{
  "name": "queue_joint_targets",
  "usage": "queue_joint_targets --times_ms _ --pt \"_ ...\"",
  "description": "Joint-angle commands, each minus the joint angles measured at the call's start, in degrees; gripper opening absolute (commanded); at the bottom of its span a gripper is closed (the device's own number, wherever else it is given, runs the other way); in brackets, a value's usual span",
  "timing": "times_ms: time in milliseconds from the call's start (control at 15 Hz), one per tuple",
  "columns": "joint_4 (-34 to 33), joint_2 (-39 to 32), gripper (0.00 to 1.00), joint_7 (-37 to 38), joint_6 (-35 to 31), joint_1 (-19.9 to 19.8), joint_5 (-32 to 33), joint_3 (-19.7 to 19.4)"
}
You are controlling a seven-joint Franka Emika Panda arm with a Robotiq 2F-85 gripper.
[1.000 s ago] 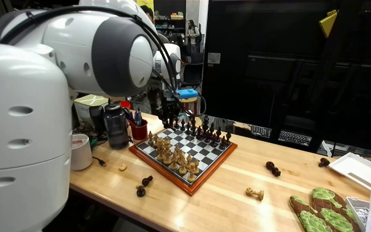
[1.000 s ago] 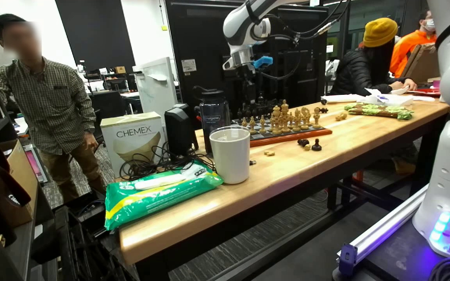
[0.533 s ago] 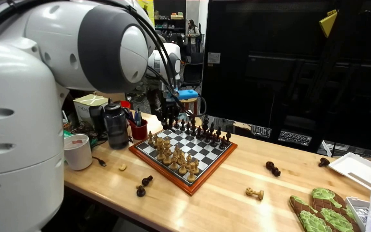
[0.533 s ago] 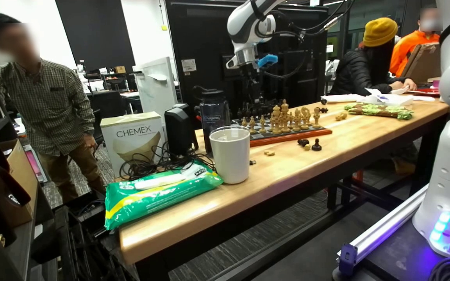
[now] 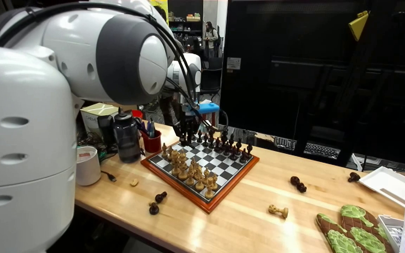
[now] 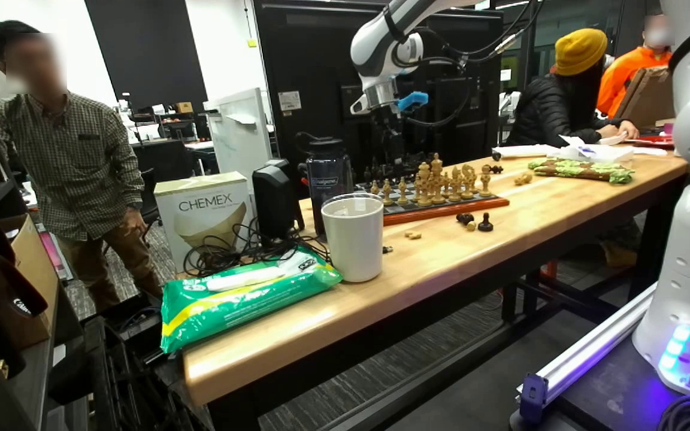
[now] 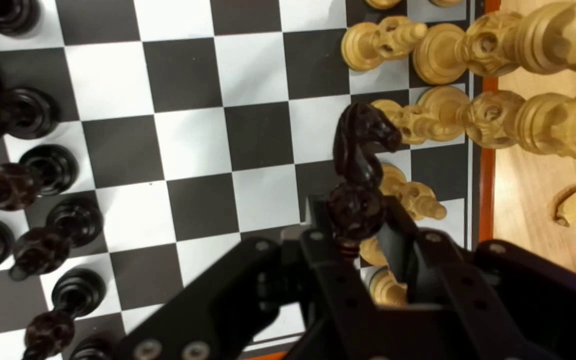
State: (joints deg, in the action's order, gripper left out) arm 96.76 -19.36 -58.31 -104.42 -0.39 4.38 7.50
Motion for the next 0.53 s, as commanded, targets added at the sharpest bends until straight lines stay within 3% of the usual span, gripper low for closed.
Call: queue_joint_targets --times_ms 0,467 --pt "-1.54 -1.20 0.07 -3.75 1.19 -0.39 0.73 -1.14" --pt "-2.62 -2.50 0.07 -10.33 1.93 -2.01 1.07 -3.07"
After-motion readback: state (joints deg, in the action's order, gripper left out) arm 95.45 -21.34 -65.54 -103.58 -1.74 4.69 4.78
